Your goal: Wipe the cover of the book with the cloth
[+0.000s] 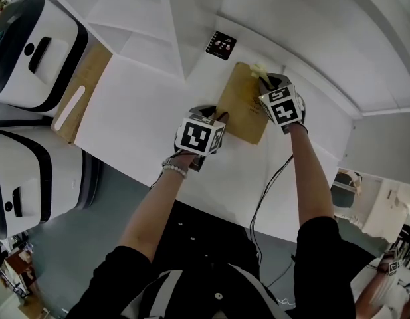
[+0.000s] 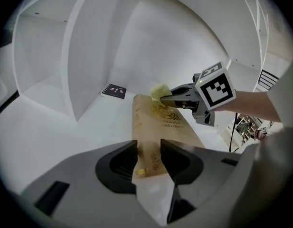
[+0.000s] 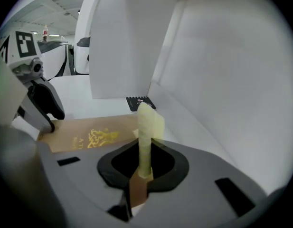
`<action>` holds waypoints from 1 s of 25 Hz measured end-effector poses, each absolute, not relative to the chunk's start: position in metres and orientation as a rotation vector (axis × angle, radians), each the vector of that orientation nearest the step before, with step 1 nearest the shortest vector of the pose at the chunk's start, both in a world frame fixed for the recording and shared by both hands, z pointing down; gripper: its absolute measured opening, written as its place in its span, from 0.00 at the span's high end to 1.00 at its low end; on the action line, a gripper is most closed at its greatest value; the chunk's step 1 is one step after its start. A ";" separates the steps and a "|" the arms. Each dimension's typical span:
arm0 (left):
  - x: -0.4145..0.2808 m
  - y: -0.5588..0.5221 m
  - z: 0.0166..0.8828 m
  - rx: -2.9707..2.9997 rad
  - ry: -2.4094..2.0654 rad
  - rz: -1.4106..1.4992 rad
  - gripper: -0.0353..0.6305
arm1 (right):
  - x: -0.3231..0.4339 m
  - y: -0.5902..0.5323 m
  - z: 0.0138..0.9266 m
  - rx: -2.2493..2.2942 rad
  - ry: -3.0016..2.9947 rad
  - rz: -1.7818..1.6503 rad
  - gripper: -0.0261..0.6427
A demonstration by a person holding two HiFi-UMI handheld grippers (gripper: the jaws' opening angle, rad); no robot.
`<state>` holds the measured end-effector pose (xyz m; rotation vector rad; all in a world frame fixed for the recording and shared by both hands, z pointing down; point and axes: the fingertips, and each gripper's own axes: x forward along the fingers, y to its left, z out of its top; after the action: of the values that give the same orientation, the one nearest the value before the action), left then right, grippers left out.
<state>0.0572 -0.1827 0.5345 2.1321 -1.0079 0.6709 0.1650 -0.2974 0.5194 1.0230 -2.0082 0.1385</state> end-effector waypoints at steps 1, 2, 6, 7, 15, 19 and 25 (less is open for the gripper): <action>0.058 -0.183 0.534 2.133 -1.007 0.671 0.71 | 0.164 -0.297 0.520 1.038 -2.007 0.140 0.91; 0.058 -0.183 0.535 2.134 -1.007 0.672 0.71 | 0.161 -0.296 0.520 1.044 -2.010 0.136 0.91; 0.058 -0.183 0.535 2.136 -1.005 0.675 0.71 | 0.138 -0.285 0.519 1.006 -2.057 0.134 0.91; 0.058 -0.183 0.535 2.136 -1.003 0.674 0.71 | 0.132 -0.281 0.519 0.986 -2.068 0.126 0.91; 0.057 -0.184 0.535 2.140 -0.959 0.662 0.71 | 0.084 -0.248 0.523 0.803 -2.104 0.023 0.91; 0.049 -0.185 0.526 2.120 -0.971 0.612 0.71 | 0.063 -0.230 0.524 0.755 -2.120 0.026 0.91; 0.023 -0.186 0.504 2.127 -0.996 0.509 0.72 | 0.048 -0.207 0.524 0.765 -2.154 0.075 0.91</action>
<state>0.0233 -0.1863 0.5040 2.1266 -0.9959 0.5088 0.0482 -0.2067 0.5245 0.7649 -2.1540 0.0752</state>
